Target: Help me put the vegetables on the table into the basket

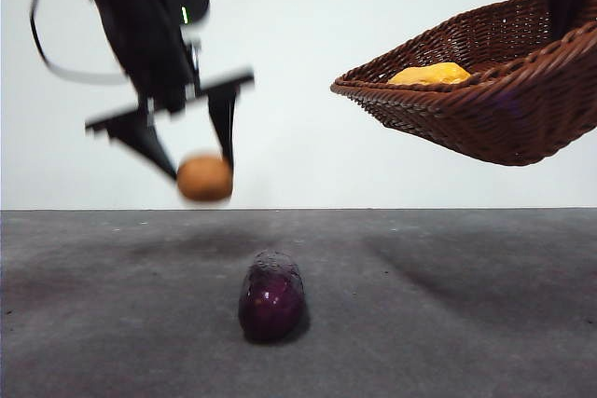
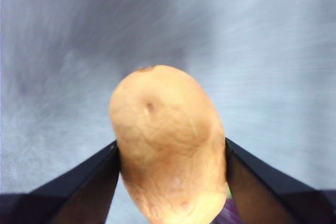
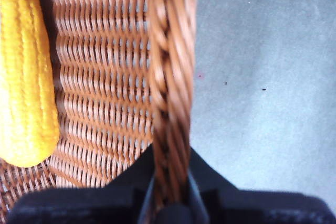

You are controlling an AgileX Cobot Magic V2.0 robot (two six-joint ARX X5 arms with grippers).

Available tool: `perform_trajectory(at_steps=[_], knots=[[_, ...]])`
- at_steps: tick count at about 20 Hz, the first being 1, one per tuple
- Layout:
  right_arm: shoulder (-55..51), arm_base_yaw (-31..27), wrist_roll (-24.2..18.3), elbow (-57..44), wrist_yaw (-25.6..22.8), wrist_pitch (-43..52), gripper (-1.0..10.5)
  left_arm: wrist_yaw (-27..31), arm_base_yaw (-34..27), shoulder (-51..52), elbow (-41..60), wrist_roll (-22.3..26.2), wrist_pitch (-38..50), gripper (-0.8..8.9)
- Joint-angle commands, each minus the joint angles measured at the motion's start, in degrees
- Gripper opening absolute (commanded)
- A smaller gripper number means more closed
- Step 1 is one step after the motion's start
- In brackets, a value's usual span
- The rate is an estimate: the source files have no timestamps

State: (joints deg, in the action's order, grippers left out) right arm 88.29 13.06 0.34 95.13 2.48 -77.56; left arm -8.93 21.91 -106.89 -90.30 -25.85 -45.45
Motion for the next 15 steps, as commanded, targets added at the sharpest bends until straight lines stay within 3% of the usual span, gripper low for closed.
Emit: perform_trajectory(at_steps=[1,5,8,11,15], knots=[[-0.28,0.0,1.81,0.17,0.52,-0.17,-0.1,-3.98,0.92,5.88,0.17,4.11,-0.94,-0.05],[-0.28,0.09,3.41,0.17,0.57,-0.15,-0.1,-10.64,8.5,14.56,0.17,11.98,-4.85,-0.05],[-0.28,0.11,4.42,0.17,0.79,-0.42,-0.1,-11.34,17.09,17.77,0.17,14.25,-4.17,-0.05],[-0.28,0.11,5.68,0.17,1.97,-0.61,-0.1,-6.58,25.18,17.7,0.17,16.39,-2.21,-0.05],[-0.28,0.11,5.7,0.17,7.67,-0.72,-0.1,2.01,32.87,14.99,0.2,17.18,-0.74,-0.04]])
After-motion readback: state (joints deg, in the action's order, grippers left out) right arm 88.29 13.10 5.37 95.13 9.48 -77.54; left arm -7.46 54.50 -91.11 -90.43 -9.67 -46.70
